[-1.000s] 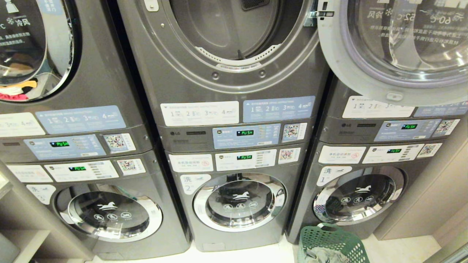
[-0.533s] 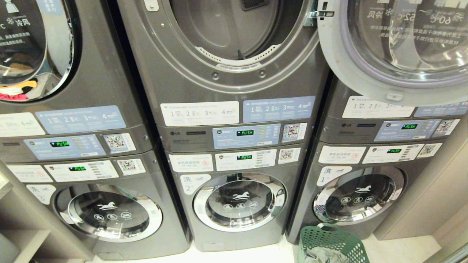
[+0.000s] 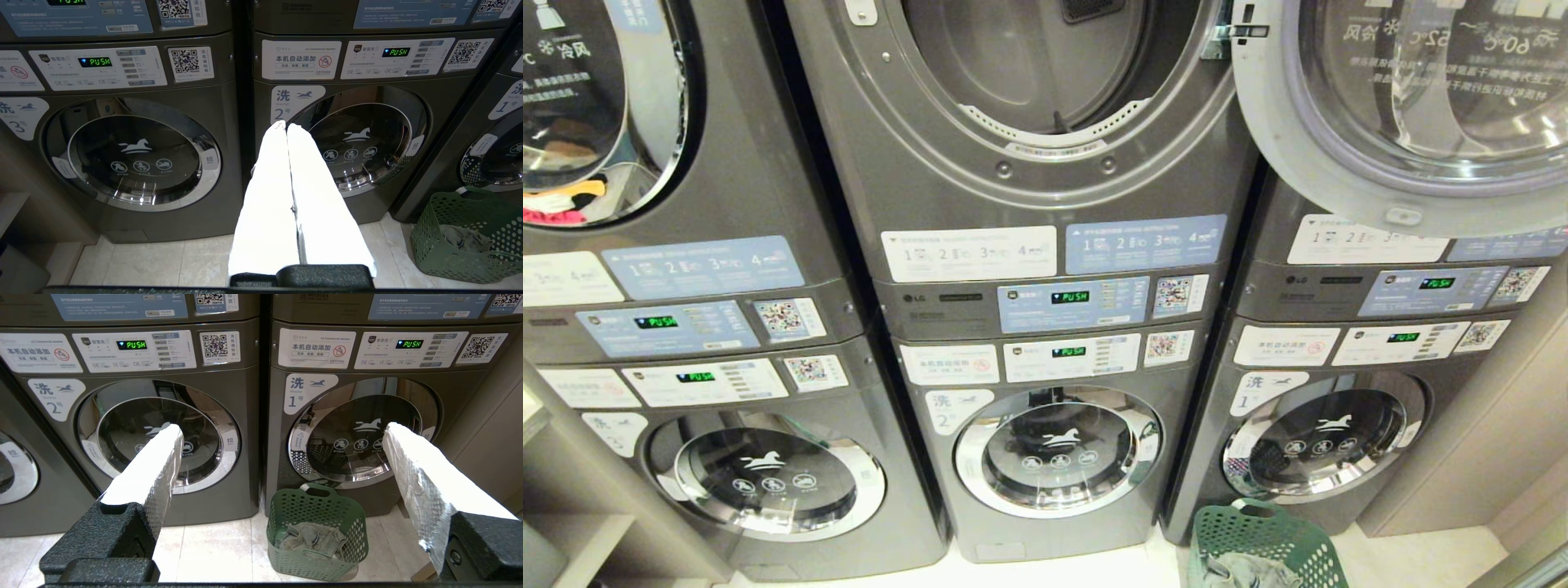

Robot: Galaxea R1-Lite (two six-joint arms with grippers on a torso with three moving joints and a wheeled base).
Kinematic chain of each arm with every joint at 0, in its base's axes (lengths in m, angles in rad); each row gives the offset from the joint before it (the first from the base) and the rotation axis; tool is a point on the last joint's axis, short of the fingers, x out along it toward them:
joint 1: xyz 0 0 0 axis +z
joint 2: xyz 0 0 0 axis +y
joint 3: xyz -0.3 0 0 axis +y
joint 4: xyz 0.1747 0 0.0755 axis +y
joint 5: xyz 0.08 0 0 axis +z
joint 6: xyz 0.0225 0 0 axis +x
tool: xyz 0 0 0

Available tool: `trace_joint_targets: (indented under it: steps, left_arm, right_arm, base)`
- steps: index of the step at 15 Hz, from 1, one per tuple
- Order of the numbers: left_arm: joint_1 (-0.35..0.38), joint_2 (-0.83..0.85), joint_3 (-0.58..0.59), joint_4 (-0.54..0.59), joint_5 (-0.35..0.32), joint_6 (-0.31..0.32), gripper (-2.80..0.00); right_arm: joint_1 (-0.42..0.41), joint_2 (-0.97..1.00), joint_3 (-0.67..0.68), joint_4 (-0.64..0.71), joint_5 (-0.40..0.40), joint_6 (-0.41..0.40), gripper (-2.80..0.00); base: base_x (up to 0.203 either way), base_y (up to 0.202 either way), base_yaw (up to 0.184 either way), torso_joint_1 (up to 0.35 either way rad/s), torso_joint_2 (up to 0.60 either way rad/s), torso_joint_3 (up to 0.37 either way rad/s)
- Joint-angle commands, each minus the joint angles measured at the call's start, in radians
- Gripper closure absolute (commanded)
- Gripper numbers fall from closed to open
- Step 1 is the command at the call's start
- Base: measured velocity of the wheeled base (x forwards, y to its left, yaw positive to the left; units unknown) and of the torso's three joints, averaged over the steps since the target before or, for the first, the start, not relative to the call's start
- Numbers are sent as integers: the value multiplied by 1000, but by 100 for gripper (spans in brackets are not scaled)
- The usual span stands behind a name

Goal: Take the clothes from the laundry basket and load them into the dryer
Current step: Take the clothes out of the basket

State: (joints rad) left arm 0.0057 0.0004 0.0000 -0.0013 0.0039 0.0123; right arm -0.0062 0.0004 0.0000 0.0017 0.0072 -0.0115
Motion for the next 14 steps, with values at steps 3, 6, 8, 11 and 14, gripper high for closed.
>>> trace_joint_targets:
  steps: [3, 6, 8, 11, 14]
  left_arm:
    - [0, 0, 0, 0, 1, 0, 0]
    - [0, 0, 0, 0, 1, 0, 0]
    - [0, 0, 1, 0, 1, 0, 0]
    - [0, 0, 2, 0, 1, 0, 0]
    - [0, 0, 0, 0, 1, 0, 0]
  right_arm:
    - [0, 1, 0, 0, 0, -1, -280]
    - [0, 1, 0, 0, 0, -1, -280]
    - [0, 1, 0, 0, 0, -1, -280]
    - [0, 1, 0, 0, 0, -1, -280]
    - [0, 1, 0, 0, 0, -1, -280]
  base:
    - [0, 0, 0, 0, 0, 0]
    - [0, 0, 0, 0, 0, 0]
    - [0, 0, 0, 0, 0, 0]
    - [0, 0, 0, 0, 0, 0]
    - [0, 0, 0, 0, 0, 0]
